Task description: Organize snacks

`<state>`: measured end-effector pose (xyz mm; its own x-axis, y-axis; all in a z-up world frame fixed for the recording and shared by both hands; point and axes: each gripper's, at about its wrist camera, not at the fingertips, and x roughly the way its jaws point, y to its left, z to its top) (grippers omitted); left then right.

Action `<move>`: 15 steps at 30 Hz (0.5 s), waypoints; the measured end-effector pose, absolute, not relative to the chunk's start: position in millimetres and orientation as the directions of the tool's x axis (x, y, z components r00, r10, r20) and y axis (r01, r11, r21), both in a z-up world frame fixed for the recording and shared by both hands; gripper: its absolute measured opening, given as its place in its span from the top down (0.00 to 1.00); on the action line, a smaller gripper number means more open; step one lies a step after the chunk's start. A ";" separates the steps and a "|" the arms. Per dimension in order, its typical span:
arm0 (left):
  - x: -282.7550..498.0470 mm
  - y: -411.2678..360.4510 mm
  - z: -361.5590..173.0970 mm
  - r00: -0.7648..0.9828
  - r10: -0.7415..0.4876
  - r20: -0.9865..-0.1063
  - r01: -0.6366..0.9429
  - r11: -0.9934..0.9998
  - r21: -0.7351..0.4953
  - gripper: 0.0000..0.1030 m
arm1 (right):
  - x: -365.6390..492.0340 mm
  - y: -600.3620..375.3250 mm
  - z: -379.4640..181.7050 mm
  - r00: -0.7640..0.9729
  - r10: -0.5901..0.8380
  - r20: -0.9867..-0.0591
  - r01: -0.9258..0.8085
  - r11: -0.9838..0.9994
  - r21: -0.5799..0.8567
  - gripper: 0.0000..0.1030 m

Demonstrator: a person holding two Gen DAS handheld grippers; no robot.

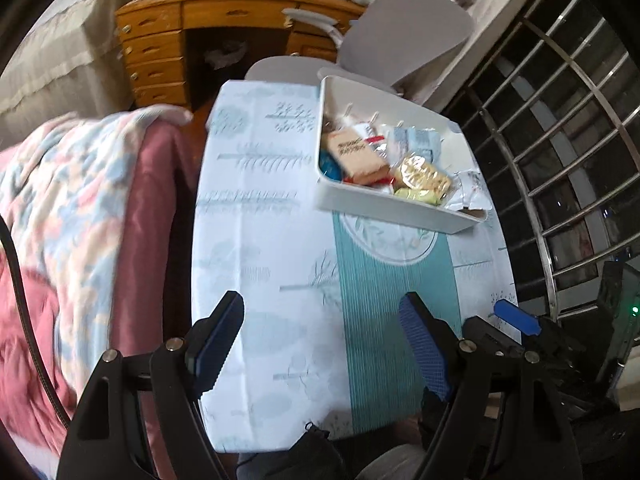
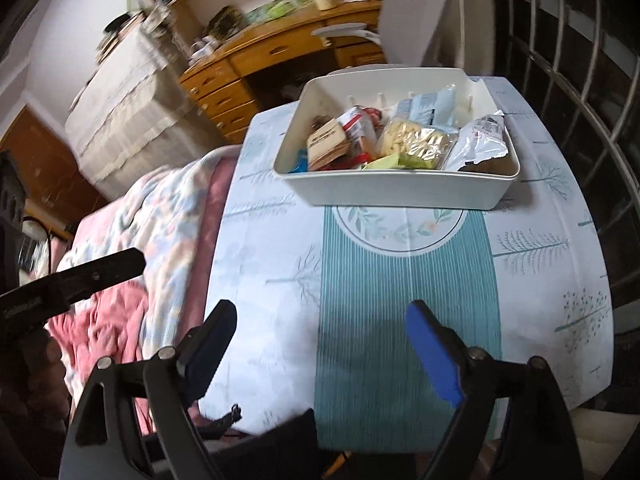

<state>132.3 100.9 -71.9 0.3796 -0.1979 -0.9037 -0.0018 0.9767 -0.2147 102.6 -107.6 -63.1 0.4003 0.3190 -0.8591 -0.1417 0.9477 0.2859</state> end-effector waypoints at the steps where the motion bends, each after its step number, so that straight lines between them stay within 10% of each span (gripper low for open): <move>1: 125.1 99.3 -72.3 0.380 -0.196 -0.904 -0.014 0.976 -0.218 0.24 | 100.4 -112.3 -60.2 0.396 0.319 -0.861 -0.150 0.947 0.282 0.15; 15: 79.9 10.5 -49.6 0.417 -0.112 -0.902 -0.045 0.989 -0.144 0.14 | 64.5 -177.3 -28.9 0.326 0.312 -0.892 -0.210 0.944 0.253 0.11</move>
<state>79.9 10.5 -49.6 0.4172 -0.1124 -0.9018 -0.0446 0.9886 -0.1439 64.5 -177.3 -28.9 0.3261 0.3119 -0.8924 -0.2105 0.9443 0.2531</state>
